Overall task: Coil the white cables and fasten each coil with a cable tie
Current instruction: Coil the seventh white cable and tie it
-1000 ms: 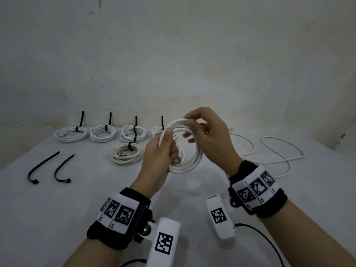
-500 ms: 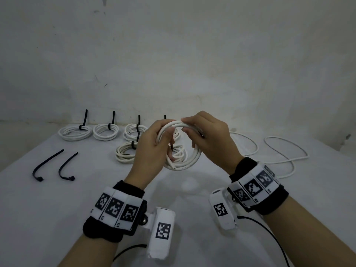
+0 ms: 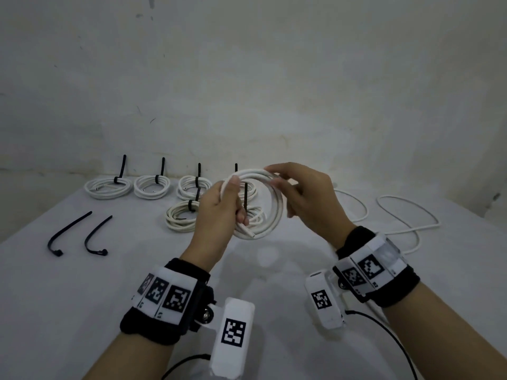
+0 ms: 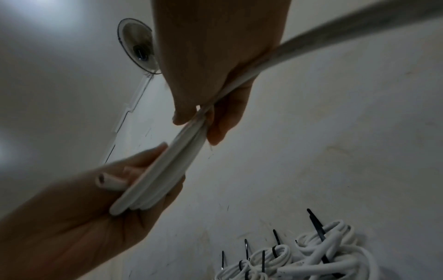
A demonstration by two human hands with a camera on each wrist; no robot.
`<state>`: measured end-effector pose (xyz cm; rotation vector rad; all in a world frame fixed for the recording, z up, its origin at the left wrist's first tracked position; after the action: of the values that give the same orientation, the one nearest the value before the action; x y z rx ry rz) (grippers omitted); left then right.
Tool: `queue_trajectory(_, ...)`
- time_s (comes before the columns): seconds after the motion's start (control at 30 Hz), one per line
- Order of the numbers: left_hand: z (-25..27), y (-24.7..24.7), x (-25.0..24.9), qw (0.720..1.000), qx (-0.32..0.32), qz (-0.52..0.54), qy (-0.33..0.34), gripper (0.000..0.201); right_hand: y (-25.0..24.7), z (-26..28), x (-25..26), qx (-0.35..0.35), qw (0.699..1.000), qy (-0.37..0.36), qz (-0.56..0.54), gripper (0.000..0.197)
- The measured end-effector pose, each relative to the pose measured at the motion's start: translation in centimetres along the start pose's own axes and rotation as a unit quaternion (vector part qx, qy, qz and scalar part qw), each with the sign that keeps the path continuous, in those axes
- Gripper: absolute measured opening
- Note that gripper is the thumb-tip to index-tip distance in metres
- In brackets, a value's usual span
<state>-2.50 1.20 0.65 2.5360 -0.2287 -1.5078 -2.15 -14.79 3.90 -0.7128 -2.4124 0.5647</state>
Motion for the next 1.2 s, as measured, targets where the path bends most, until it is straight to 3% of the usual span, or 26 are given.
queue_trajectory(0.1,-1.0,-1.3,-0.2,0.995,-0.07,0.067,-0.02,0.038,-1.6,0.7,-1.3,0.054,0.995,0.08,-0.032,0.021)
queue_trajectory(0.23,-2.0,-2.5,-0.9,0.975,-0.131,0.172,-0.052,0.035,-3.8,1.6,-2.7,0.069,0.992,0.1,-0.027,0.032)
queue_trajectory(0.33,-2.0,-2.5,-1.1,0.965,-0.149,0.21,-0.059,0.036,-4.9,1.5,-3.3,0.078,0.993,0.086,0.024,0.034)
queue_trajectory(0.53,-2.1,-2.8,-1.3,0.949,-0.178,0.257,-0.05,0.037,-5.4,2.1,-2.6,0.174,0.98,0.032,0.094,0.039)
queue_trajectory(0.67,-1.9,-2.7,-1.3,0.946,-0.19,0.258,-0.048,0.038,-5.4,2.7,-2.6,0.155,0.981,0.059,0.104,0.021)
queue_trajectory(0.87,-1.6,-2.5,-0.7,0.961,-0.21,0.176,-0.027,0.033,-4.2,3.2,-0.1,0.214,0.96,-0.078,0.163,0.023)
queue_trajectory(0.97,-1.1,-1.8,-0.4,0.974,-0.189,0.121,-0.007,0.031,-3.1,3.1,2.2,0.219,0.932,-0.174,0.231,0.03)
queue_trajectory(1.07,-0.4,-0.7,-0.4,0.991,-0.114,0.072,0.013,0.025,-1.8,2.6,3.6,0.222,0.911,-0.233,0.259,0.034)
queue_trajectory(1.13,0.2,0.0,-0.6,0.998,-0.042,0.031,0.027,0.026,-1.1,2.2,4.6,0.22,0.914,-0.246,0.235,0.025)
queue_trajectory(1.2,0.6,0.4,-0.6,0.999,0.02,-0.003,0.032,0.027,-0.8,1.7,5.4,0.204,0.936,-0.222,0.18,0.013)
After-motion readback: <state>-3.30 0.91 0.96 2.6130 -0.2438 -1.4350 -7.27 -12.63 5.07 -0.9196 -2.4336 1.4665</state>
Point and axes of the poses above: each hand's wrist, its own z-axis away from the middle knuckle, its own y-axis out of the palm, x = y × z, the point moved 1 cm from there along -z, towards the middle knuckle, and after that the axes turned 4 degrees about y, right-handed, at the moved point
